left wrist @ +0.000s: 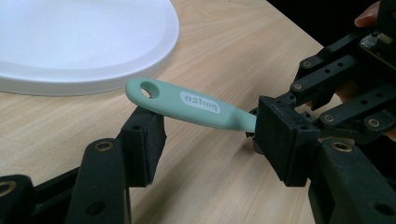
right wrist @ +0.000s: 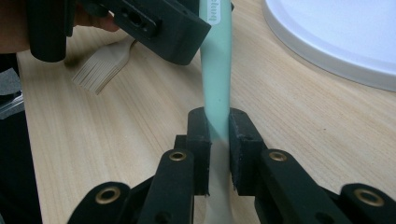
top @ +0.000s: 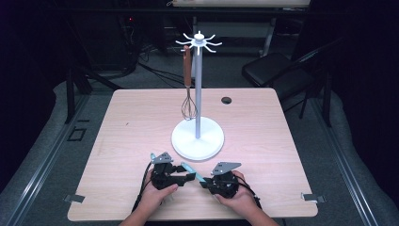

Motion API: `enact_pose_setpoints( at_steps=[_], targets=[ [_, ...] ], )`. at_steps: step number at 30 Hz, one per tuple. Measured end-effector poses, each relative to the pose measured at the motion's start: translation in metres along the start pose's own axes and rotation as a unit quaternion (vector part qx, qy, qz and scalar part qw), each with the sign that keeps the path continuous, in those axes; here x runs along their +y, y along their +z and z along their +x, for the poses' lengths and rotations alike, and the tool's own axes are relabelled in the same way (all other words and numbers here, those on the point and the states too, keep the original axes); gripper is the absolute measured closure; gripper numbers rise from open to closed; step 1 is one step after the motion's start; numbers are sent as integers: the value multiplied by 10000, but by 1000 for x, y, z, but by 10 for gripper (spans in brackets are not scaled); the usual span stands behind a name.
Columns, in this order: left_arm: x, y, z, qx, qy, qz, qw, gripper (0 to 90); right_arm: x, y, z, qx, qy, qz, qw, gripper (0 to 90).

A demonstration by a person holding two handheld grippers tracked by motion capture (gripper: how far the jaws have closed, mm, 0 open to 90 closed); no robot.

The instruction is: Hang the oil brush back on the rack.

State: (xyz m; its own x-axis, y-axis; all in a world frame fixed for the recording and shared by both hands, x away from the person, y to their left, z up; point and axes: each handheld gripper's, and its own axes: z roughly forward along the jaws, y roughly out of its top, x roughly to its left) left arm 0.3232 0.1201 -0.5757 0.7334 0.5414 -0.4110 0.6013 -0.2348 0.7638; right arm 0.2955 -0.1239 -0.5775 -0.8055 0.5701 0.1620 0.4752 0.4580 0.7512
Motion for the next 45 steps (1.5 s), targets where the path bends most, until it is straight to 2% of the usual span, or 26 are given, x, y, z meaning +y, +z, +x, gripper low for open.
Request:
enact_pose_setpoints(
  at_steps=[4, 10, 12, 16, 19, 25, 27, 34, 37, 39, 41, 43, 45],
  targets=[
    [1, -1, -1, 8, -28, -67, 10000, 440, 1, 0, 3, -54, -60, -45, 10000, 805],
    [7, -5, -5, -177, -220, -280, 9992, 475, 5, -2, 9, -98, -66, -269, 9996, 806],
    [9, -4, -8, -174, -190, -302, 9992, 479, 6, -3, 10, -97, -57, -337, 9994, 806],
    [11, -3, -11, -133, -129, -265, 9995, 510, 8, -4, 11, -107, -43, -421, 9990, 806],
    [11, -2, -12, -70, -167, -269, 9995, 561, 8, -3, 13, -99, -24, -477, 9988, 805],
    [10, -1, -12, -139, -227, -289, 9992, 588, 8, -2, 13, -125, -8, -540, 9985, 805],
    [9, 0, -14, -154, -165, -235, 9995, 588, 9, -2, 13, -142, 3, -575, 9982, 805],
    [9, 1, -15, -157, -172, -234, 9995, 620, 8, -2, 12, -131, 17, -547, 9984, 797],
    [9, 1, -14, -153, -214, -243, 9994, 626, 8, -2, 11, -111, -11, -467, 9988, 754],
    [9, 2, -14, -168, -252, -261, 9992, 628, 7, -4, 11, -19, -65, -374, 9993, 718],
    [10, 2, -13, -168, -220, -261, 9993, 634, 7, -8, 11, -33, -107, -407, 9991, 705],
    [11, 1, -14, -170, -239, -303, 9991, 644, 6, -17, 9, 55, -55, -475, 9988, 696],
    [14, 1, -16, -170, -222, -321, 9991, 658, 6, -27, 5, 47, 1, -571, 9984, 692]
  ],
)
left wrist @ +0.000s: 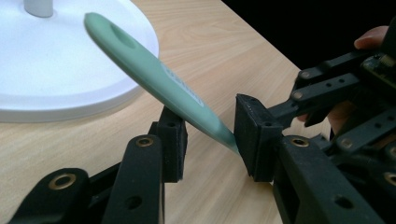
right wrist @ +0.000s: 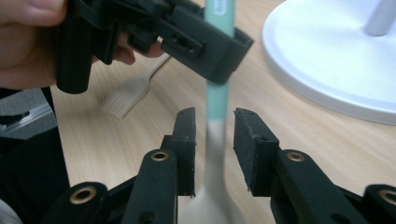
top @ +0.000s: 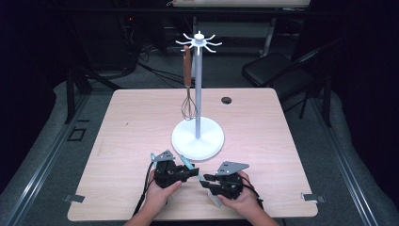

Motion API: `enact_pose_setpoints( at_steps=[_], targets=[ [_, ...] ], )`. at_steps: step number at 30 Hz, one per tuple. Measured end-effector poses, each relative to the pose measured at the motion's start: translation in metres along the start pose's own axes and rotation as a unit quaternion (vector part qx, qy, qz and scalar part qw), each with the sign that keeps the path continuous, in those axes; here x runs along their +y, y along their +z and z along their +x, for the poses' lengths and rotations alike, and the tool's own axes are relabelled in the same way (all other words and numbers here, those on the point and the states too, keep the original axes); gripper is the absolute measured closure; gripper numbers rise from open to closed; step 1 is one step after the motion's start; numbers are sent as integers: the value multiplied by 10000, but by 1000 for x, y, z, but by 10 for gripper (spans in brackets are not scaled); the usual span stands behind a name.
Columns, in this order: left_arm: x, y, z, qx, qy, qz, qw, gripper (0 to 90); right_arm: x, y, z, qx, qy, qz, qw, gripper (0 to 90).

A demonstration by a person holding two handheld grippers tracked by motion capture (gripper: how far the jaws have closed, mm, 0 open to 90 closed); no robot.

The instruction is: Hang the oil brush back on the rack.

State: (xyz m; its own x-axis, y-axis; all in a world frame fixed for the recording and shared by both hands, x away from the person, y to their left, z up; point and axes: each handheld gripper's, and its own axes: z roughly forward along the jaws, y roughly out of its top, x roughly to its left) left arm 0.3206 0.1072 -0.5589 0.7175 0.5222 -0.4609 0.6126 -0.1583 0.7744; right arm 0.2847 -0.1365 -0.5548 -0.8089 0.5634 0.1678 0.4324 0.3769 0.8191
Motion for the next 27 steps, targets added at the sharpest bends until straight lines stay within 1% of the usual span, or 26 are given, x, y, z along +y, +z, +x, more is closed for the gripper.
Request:
enact_pose_setpoints(
  at_steps=[2, 3, 4, 6, 8, 9, 11, 13, 14, 16, 17, 19, 20, 23, 24, 25, 26, 27],
  targets=[
    [4, 0, -2, 0, -3, -18, 10000, 674, 1, -10, -5, -65, 63, -183, 9998, 690],
    [6, 0, -4, 17, 53, 5, 10000, 679, 2, -15, -8, -80, 99, -227, 9997, 689],
    [9, 0, -7, 23, 110, -6, 9999, 685, 2, -20, -12, -113, 188, -319, 9992, 689],
    [15, -1, -11, -27, 185, 5, 9998, 704, 2, -31, -23, -304, 347, -517, 9976, 690],
    [19, -2, -15, -100, 216, 1, 9997, 728, 1, -39, -33, -426, 523, -617, 9958, 691],
    [22, -3, -17, -199, 237, 6, 9995, 739, 0, -41, -36, -478, 610, -663, 9948, 693],
    [27, -3, -22, -325, 269, 5, 9991, 766, -2, -45, -45, -611, 763, -707, 9927, 695],
    [31, -4, -25, -455, 276, 8, 9986, 789, -4, -48, -51, -650, 880, -660, 9918, 701],
    [34, -4, -28, -521, 294, 20, 9982, 801, -4, -48, -52, -685, 900, -643, 9915, 701],
    [38, -4, -32, -629, 342, 25, 9974, 819, -5, -47, -54, -699, 939, -685, 9908, 701],
    [40, -5, -34, -611, 428, 55, 9972, 822, -5, -47, -54, -682, 942, -655, 9911, 701],
    [43, -5, -37, -626, 512, 124, 9967, 824, -5, -45, -54, -705, 898, -610, 9916, 702],
    [46, -6, -38, -618, 593, 179, 9962, 824, -6, -45, -54, -703, 913, -597, 9915, 702],
    [51, -7, -41, -609, 749, 322, 9948, 825, -6, -44, -54, -677, 905, -568, 9920, 704],
    [52, -7, -41, -609, 763, 329, 9947, 825, -6, -44, -54, -675, 896, -555, 9921, 704],
    [54, -7, -41, -578, 798, 367, 9945, 825, -6, -44, -54, -651, 896, -560, 9923, 704],
    [55, -8, -41, -540, 840, 415, 9941, 826, -6, -44, -53, -563, 898, -577, 9927, 704],
    [57, -8, -41, -541, 838, 413, 9941, 825, -5, -43, -52, -452, 942, -636, 9925, 699]
  ],
)
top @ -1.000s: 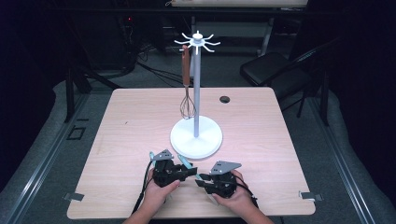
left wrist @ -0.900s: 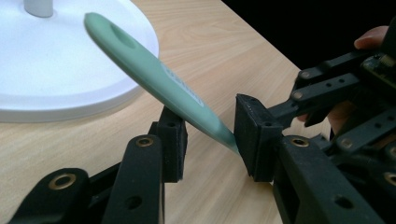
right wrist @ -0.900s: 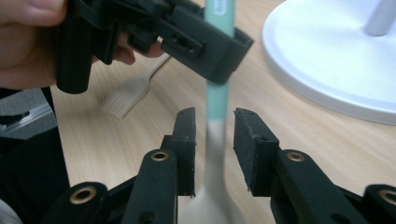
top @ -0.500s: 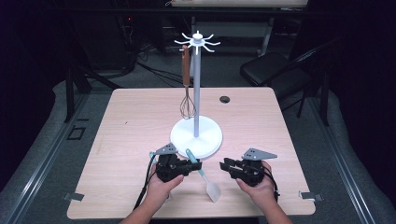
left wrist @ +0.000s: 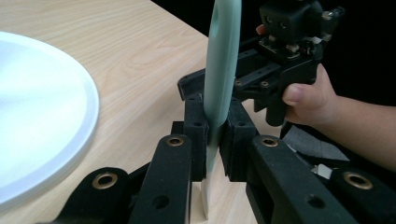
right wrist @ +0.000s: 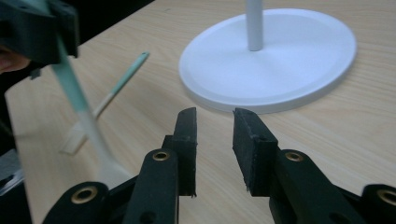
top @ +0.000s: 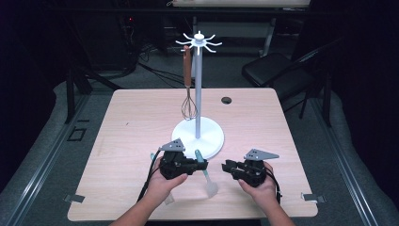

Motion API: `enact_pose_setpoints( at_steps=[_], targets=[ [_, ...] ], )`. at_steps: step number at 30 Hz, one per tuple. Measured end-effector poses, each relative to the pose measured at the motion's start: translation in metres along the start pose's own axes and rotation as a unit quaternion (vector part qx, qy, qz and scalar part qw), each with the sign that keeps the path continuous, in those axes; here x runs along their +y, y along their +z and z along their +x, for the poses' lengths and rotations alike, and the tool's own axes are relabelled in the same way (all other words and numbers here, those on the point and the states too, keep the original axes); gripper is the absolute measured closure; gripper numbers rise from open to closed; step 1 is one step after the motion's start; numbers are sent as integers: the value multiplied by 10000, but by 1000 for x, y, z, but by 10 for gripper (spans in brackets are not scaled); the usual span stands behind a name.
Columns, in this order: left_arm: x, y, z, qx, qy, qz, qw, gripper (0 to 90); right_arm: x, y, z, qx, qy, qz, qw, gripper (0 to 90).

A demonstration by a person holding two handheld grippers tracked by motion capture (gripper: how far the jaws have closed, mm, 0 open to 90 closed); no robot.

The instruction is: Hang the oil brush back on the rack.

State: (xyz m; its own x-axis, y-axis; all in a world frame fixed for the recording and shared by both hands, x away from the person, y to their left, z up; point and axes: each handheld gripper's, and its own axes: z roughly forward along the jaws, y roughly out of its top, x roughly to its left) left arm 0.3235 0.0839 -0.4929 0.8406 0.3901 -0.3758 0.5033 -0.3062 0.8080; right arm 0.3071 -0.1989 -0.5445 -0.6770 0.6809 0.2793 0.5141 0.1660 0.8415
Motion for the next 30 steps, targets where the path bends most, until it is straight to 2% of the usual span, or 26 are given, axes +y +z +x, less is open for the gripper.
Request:
enact_pose_setpoints(
  at_steps=[7, 9, 11, 15, 16, 25, 30],
  targets=[
    [7, -4, 4, 104, 58, 110, 9999, 826, -1, 11, 17, 478, -287, 236, 9982, 662],
    [9, -4, 3, 113, 112, 157, 9997, 826, -1, 14, 21, 531, -383, 303, 9974, 654],
    [13, -6, 2, 136, 249, 235, 9993, 826, -2, 17, 25, 533, -434, 339, 9971, 654],
    [22, -9, 4, 48, 324, 376, 9988, 826, -2, 20, 27, 680, -390, 334, 9964, 635],
    [23, -9, 4, 80, 347, 410, 9985, 826, -2, 21, 28, 745, -398, 331, 9959, 629],
    [27, -5, 6, 129, 483, 524, 9974, 825, -5, 32, 35, 762, -608, 500, 9940, 599],
    [27, 1, 0, 169, 702, 611, 9955, 824, -7, 38, 41, 813, -724, 625, 9921, 588]
  ],
)
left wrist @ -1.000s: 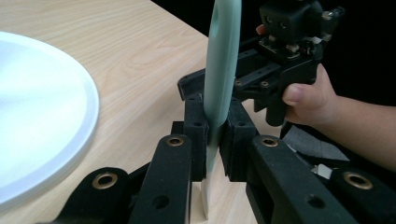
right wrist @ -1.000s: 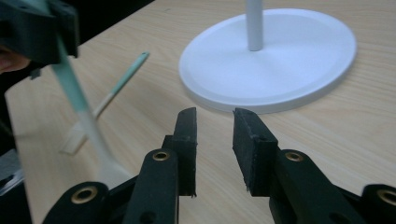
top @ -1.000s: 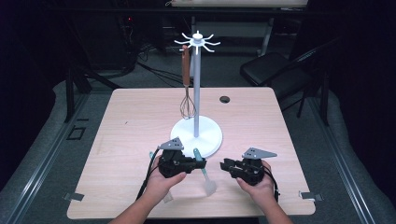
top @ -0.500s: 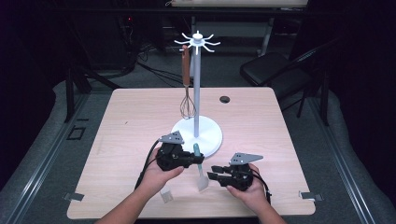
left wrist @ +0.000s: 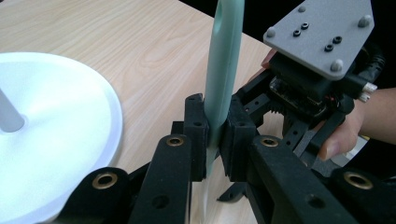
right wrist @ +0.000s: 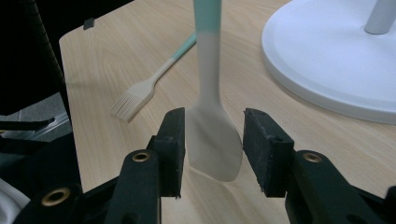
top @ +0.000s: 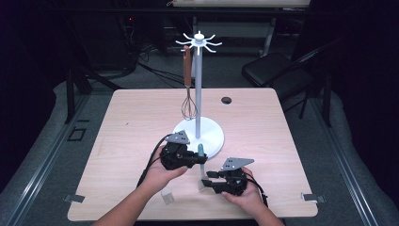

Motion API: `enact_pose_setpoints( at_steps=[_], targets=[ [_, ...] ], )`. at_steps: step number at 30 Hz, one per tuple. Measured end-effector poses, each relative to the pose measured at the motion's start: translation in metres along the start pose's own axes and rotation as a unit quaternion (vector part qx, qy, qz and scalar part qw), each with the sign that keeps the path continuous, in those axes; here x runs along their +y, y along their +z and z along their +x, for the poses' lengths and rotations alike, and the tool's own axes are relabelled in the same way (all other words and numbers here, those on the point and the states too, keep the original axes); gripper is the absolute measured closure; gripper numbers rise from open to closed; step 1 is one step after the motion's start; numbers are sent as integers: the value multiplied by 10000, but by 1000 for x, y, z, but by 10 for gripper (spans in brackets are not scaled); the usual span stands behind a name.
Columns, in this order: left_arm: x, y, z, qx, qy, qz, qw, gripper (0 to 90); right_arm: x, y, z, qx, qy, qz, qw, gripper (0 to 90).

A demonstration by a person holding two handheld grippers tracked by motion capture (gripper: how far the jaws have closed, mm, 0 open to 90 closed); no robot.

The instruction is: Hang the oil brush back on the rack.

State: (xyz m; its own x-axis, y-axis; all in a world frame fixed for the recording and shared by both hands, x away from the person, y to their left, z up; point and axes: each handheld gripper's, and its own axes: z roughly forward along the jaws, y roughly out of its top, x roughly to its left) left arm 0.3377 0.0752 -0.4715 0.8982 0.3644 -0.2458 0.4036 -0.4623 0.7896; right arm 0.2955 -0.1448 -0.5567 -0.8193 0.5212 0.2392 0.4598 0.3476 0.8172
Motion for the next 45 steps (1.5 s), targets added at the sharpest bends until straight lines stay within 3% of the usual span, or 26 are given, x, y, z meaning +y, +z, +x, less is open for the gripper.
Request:
enact_pose_setpoints(
  at_steps=[4, 7, 14, 19, 23, 31, 37, 45],
  targets=[
    [-1, 3, -5, -10, 88, -54, 9999, 824, 0, 5, 3, -178, -149, -40, 9997, 565],
    [-1, 4, -8, -21, 123, -63, 9999, 822, 2, 6, 6, -220, -142, -147, 9995, 657],
    [-4, 4, -9, -60, 90, -134, 9999, 792, 5, 4, 7, -127, -118, -116, 9998, 800],
    [-10, 4, -8, -112, -5, -273, 9996, 771, 5, 3, 7, -54, -188, -85, 9998, 836],
    [-15, 6, -6, -110, -70, -234, 9996, 764, 5, 3, 6, -32, -213, -63, 9997, 849],
    [-21, 8, -7, -33, -136, -214, 9997, 788, 5, 3, 5, 19, -143, -59, 9999, 845],
    [-20, 8, -8, 46, -114, -113, 9999, 834, 5, 4, 3, 67, -32, -77, 9999, 759],
    [-14, 6, -7, 2, 78, -43, 10000, 843, 6, 1, 3, 43, 9, -192, 9998, 722]
  ],
)
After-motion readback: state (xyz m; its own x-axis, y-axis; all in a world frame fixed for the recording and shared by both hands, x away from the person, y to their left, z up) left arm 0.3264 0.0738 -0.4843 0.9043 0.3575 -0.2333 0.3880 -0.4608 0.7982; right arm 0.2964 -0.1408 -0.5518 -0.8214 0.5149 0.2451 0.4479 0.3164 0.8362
